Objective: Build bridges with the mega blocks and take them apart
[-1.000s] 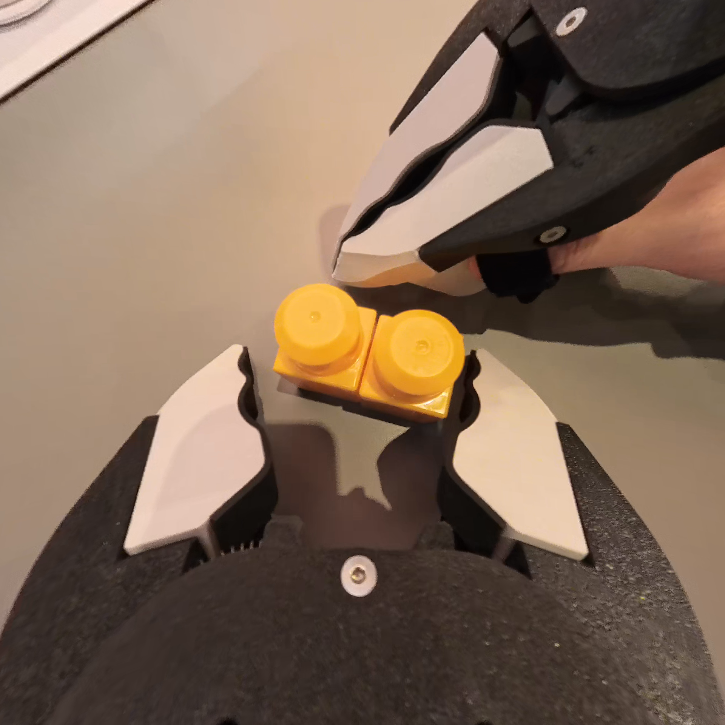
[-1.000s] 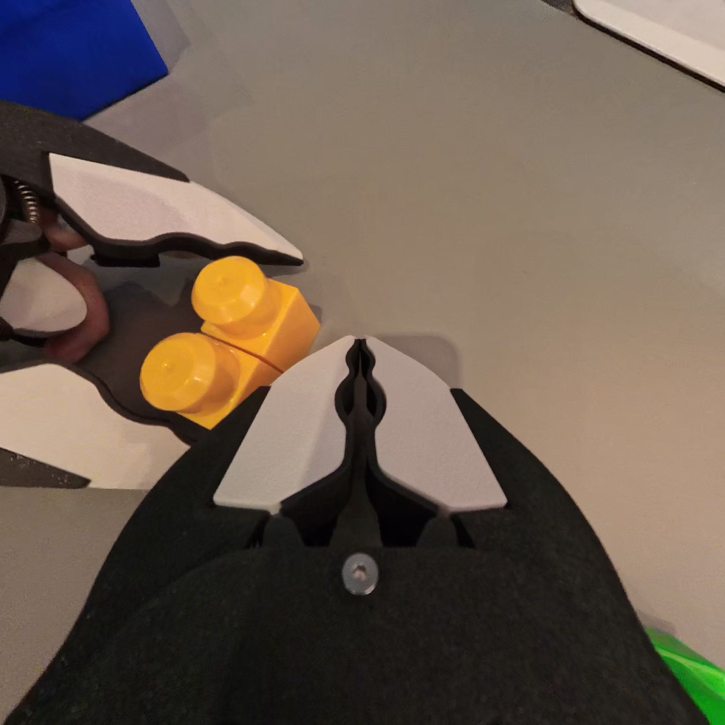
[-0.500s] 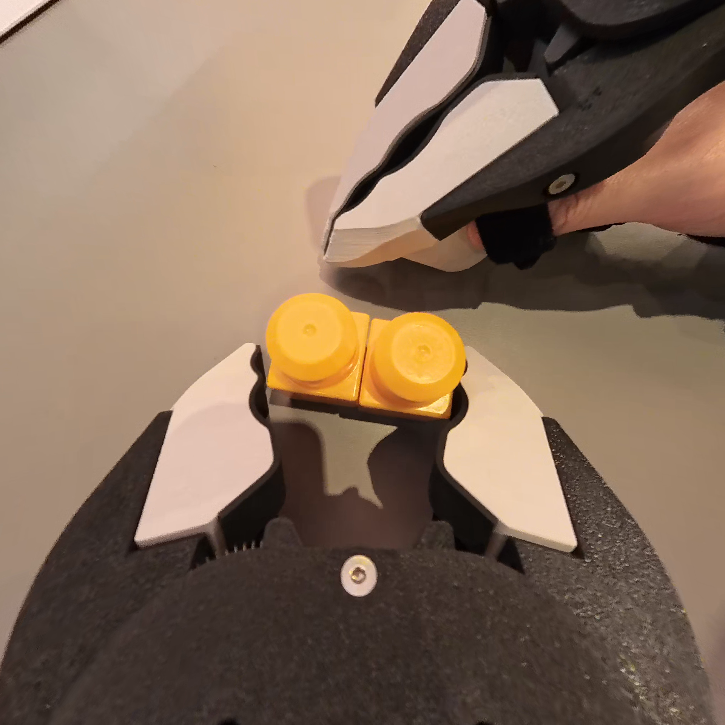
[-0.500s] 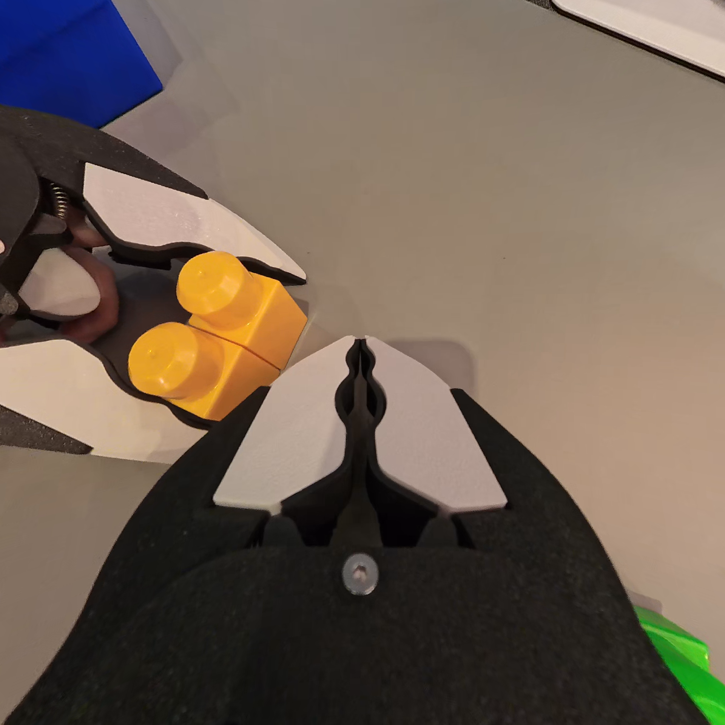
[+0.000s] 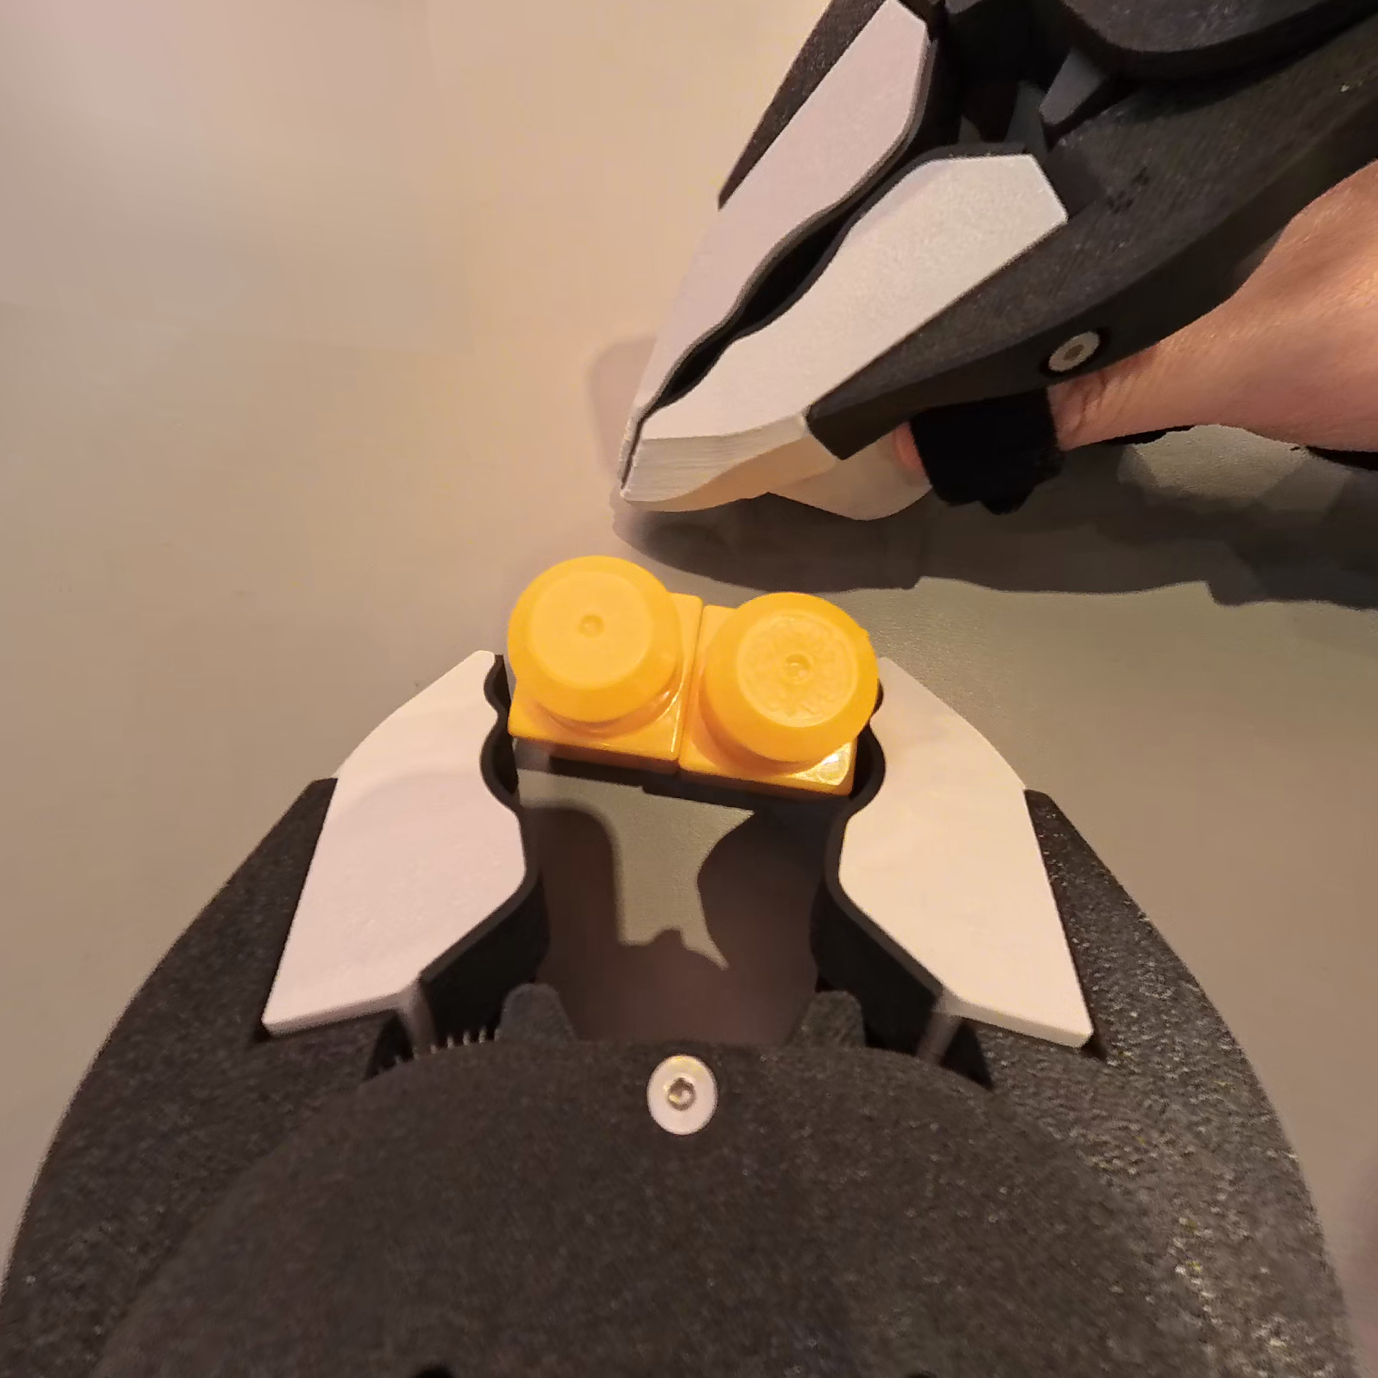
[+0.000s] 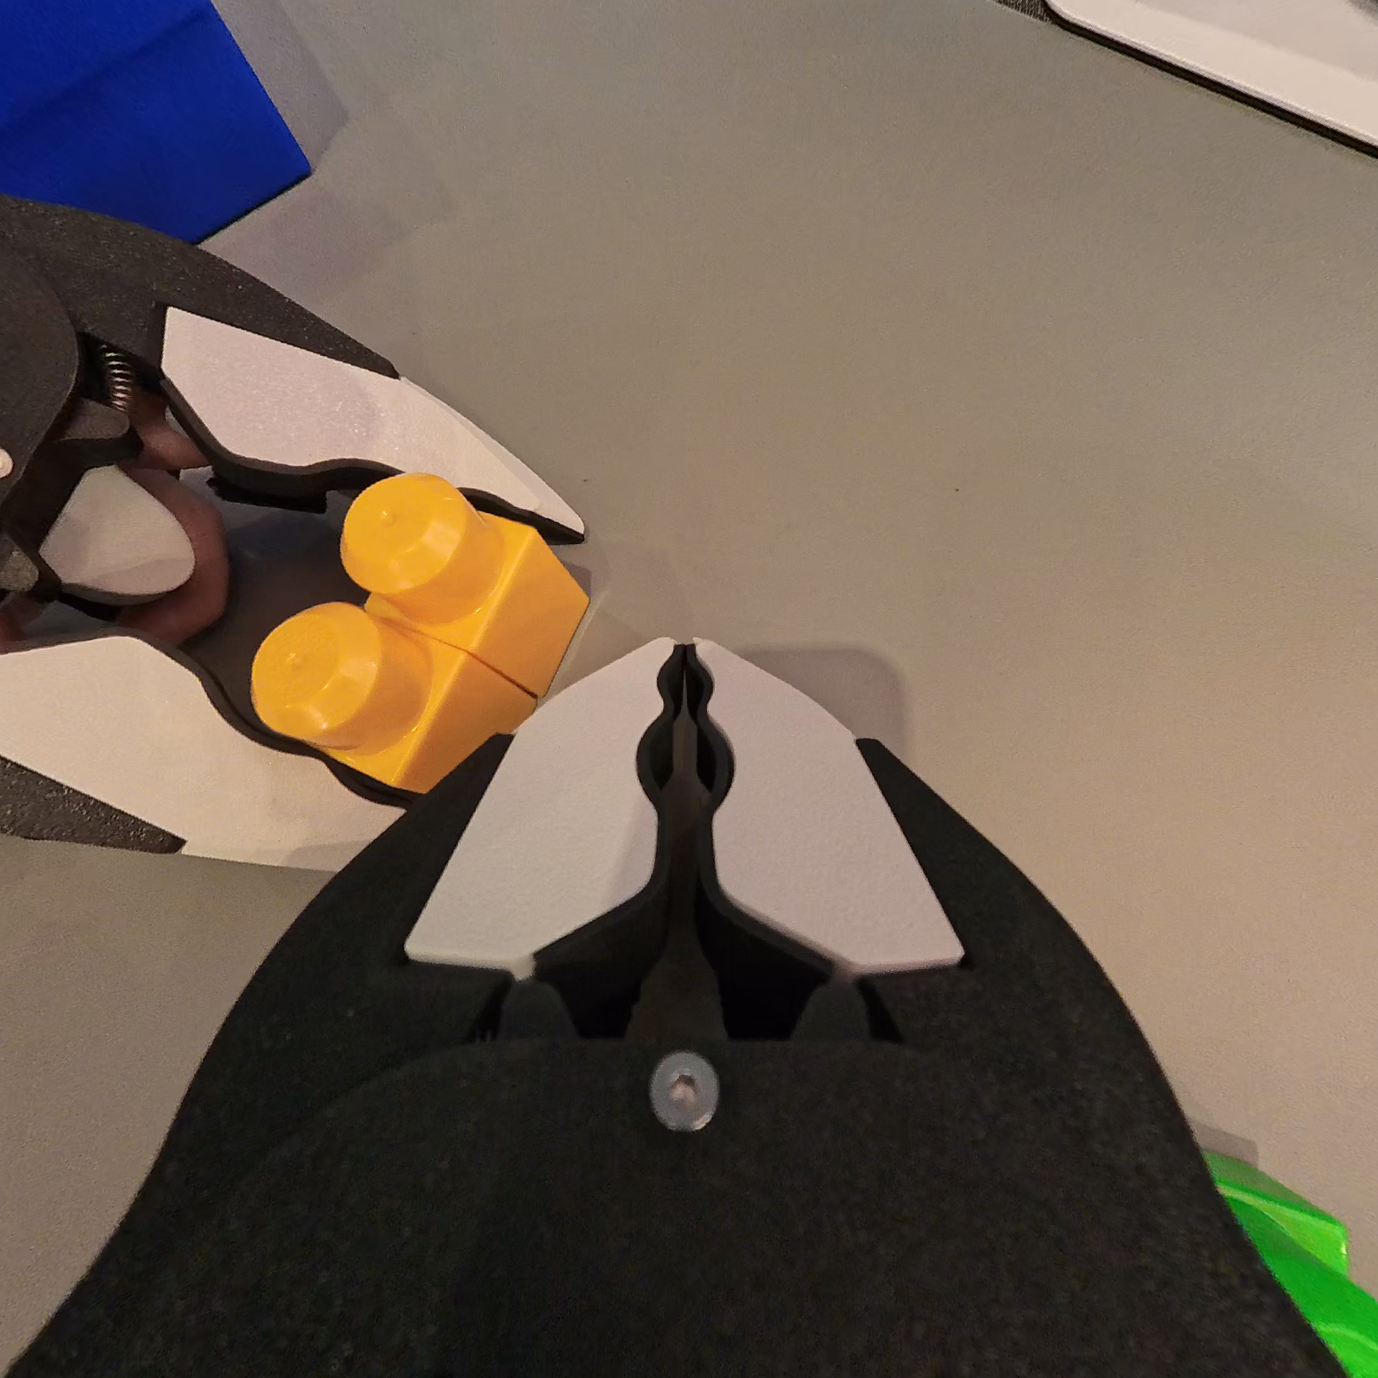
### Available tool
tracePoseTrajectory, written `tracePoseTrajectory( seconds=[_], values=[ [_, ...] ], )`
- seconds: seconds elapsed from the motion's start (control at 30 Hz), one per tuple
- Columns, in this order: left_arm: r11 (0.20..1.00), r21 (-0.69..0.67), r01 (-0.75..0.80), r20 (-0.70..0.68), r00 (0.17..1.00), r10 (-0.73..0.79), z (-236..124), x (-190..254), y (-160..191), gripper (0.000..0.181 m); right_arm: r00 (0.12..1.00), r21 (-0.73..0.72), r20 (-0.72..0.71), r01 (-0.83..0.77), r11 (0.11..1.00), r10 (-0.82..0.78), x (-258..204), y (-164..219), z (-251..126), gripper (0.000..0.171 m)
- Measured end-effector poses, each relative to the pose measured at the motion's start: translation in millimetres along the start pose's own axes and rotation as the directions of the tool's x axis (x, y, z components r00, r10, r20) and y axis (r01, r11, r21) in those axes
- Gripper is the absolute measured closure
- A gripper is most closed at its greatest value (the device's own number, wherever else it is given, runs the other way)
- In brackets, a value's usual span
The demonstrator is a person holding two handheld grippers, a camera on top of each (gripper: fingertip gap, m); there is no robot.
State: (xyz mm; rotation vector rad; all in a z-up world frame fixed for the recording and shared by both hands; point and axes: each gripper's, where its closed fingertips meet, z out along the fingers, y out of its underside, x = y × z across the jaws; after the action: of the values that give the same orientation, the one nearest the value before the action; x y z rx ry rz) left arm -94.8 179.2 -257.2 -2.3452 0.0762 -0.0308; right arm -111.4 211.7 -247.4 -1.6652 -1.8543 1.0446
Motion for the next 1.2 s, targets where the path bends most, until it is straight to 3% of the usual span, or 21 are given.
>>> tracePoseTrajectory(
  seconds=[0.1,0.23,0.3,0.47,0.7,0.77,0.87,0.97,1.1,1.2],
  values=[
    [1.0,0.029,0.012,0.004,1.0,-0.012,-3,-2,-4,0.093,1.0,-0.002,-0.001,0.004,1.0,-0.004,0,0,-1,0.171],
    [0.995,0.101,-0.006,-0.012,1.0,0.007,-18,0,-19,0.141,0.999,0.058,-0.036,0.038,0.998,-0.036,0,-15,-25,0.171],
    [0.997,0.073,-0.009,0.019,1.0,0.008,-18,-3,-16,0.13,0.997,0.133,-0.064,0.041,0.99,-0.033,4,-28,-44,0.171],
    [0.999,-0.01,-0.041,0.027,0.999,0.041,-7,0,2,0.127,0.995,0.156,-0.095,0.038,0.987,-0.023,29,-41,-65,0.169],
    [1.0,-0.004,0.012,-0.029,1.0,-0.012,-13,3,8,0.129,0.992,0.266,-0.053,-0.095,0.959,0.113,50,-42,-81,0.168],
    [1.0,-0.019,-0.002,-0.014,1.0,0.002,-18,3,13,0.127,0.992,0.32,-0.035,-0.103,0.942,0.12,49,-51,-81,0.157],
    [1.0,-0.023,-0.006,0.028,1.0,0.006,-25,0,17,0.125,0.993,0.341,-0.084,-0.054,0.939,0.088,54,-68,-64,0.141],
    [1.0,-0.004,0.003,0.042,0.999,-0.003,-29,-2,14,0.125,0.975,0.242,-0.223,0.061,0.968,-0.006,78,-83,-31,0.126],
    [1.0,0.008,0.028,0.077,0.997,-0.028,-32,-10,18,0.126,0.911,0.066,-0.413,0.03,0.997,0.0,129,-90,1,0.123],
    [0.999,-0.017,0.031,0.085,0.996,-0.03,-32,-15,26,0.126,0.92,0.031,-0.388,0.068,0.997,-0.05,142,-107,20,0.123]
  ],
)
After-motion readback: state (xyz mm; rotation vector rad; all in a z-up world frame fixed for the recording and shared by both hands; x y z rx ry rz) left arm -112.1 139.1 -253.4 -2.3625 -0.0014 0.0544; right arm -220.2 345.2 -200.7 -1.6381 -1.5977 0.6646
